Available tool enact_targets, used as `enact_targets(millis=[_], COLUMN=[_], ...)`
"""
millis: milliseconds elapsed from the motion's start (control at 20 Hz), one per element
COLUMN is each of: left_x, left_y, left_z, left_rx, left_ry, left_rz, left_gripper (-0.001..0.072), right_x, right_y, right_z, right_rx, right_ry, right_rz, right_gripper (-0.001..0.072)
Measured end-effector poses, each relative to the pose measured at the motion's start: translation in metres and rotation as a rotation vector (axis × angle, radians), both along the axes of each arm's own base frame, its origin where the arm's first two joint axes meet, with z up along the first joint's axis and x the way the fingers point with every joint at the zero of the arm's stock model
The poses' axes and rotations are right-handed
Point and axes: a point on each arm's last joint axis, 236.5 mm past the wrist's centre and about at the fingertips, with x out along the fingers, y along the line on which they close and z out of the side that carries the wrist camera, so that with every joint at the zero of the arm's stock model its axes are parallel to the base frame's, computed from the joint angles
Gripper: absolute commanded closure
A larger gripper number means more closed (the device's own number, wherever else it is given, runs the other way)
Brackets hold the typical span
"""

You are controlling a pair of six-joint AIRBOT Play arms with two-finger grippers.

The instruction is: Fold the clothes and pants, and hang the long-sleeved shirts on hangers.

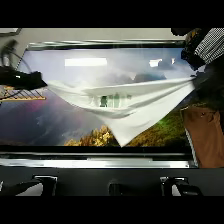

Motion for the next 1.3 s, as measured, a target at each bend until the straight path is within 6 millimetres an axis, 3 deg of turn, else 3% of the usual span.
enact_targets(millis=[150,350,500,650,800,950,1150,1300], left_x=[-0.040,-0.104,-0.140,-0.151,-0.133,-0.087,-0.011,0.036], left_y=[0.027,0.052,0.063,0.068,0.072,0.065,0.043,0.021], left_z=[0.084,0.172,0.207,0.219,0.207,0.164,0.064,-0.031], left_rx=[0.039,0.109,0.149,0.167,0.142,0.053,-0.039,-0.079], left_ry=[-0.232,-0.509,-0.629,-0.677,-0.637,-0.504,-0.233,-0.015], left_rz=[0.078,0.204,0.286,0.320,0.320,0.264,0.164,0.106], left_gripper=[0.0689,0.0690,0.0690,0.0689,0.0690,0.0689,0.0689,0.0690], right_x=[-0.029,-0.072,-0.095,-0.100,-0.067,-0.004,0.103,0.171], right_y=[-0.030,-0.042,-0.037,-0.023,-0.014,-0.006,0.027,0.063], right_z=[0.087,0.151,0.182,0.197,0.163,0.097,-0.018,-0.118], right_rx=[-0.117,-0.218,-0.236,-0.206,-0.152,-0.098,-0.047,-0.016], right_ry=[-0.142,-0.232,-0.293,-0.330,-0.194,0.029,0.278,0.407], right_rz=[-0.093,-0.163,-0.169,-0.127,-0.045,0.074,0.249,0.320], right_gripper=[0.0682,0.0682,0.0682,0.0682,0.0680,0.0680,0.0680,0.0680])
